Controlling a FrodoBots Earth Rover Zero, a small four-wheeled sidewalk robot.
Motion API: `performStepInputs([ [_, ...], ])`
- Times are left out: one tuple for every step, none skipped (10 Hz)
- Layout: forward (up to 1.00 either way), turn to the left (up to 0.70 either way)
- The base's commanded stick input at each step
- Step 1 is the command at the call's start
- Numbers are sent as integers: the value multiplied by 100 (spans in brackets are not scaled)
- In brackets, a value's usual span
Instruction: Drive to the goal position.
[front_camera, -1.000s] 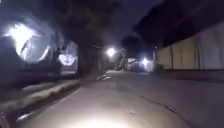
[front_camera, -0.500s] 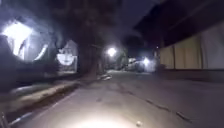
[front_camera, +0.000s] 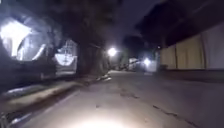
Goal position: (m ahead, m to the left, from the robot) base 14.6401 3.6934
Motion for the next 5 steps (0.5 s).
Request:
performStepInputs([
  [50,0],
  [50,0],
  [50,0],
  [50,0],
  [50,0],
])
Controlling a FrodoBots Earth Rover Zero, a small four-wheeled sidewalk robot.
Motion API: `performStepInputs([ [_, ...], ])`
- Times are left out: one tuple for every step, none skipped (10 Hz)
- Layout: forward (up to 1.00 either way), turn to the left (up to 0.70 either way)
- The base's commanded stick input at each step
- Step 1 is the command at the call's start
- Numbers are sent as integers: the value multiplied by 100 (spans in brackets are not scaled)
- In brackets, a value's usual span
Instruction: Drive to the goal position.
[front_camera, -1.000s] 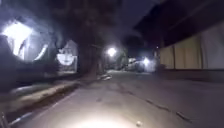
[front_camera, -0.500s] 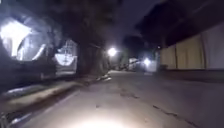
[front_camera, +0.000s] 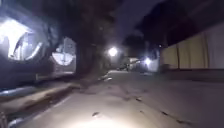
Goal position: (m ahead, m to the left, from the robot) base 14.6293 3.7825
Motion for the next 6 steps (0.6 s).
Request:
performStepInputs([
  [50,0],
  [50,0],
  [50,0],
  [50,0],
  [50,0],
  [50,0],
])
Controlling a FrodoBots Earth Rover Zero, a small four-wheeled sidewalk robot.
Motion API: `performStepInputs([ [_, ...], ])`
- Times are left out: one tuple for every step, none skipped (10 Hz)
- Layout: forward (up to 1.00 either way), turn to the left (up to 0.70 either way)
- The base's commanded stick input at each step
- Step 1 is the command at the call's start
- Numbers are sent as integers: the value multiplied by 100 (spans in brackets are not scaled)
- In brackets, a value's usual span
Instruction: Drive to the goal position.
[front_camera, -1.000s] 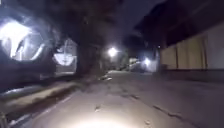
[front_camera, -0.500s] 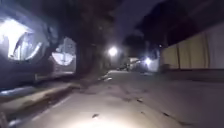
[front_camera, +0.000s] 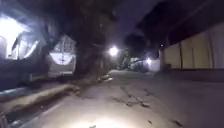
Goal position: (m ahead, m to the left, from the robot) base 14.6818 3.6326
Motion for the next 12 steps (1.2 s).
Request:
performStepInputs([
  [50,0],
  [50,0],
  [50,0],
  [50,0],
  [50,0],
  [50,0],
  [50,0],
  [50,0],
  [50,0],
  [50,0],
  [50,0],
  [50,0],
])
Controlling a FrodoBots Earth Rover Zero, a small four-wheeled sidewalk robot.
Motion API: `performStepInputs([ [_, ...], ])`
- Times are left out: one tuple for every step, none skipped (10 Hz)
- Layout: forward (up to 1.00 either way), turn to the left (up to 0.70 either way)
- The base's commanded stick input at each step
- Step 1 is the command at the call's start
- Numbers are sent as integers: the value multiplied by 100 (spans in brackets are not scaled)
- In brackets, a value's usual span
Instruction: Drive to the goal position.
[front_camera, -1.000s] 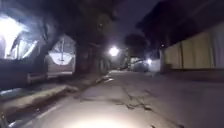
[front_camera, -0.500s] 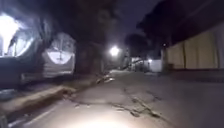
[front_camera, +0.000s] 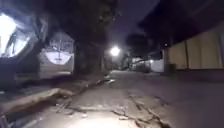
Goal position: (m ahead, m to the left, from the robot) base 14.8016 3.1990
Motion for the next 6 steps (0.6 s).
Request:
performStepInputs([
  [50,0],
  [50,0],
  [50,0],
  [50,0],
  [50,0],
  [50,-50],
])
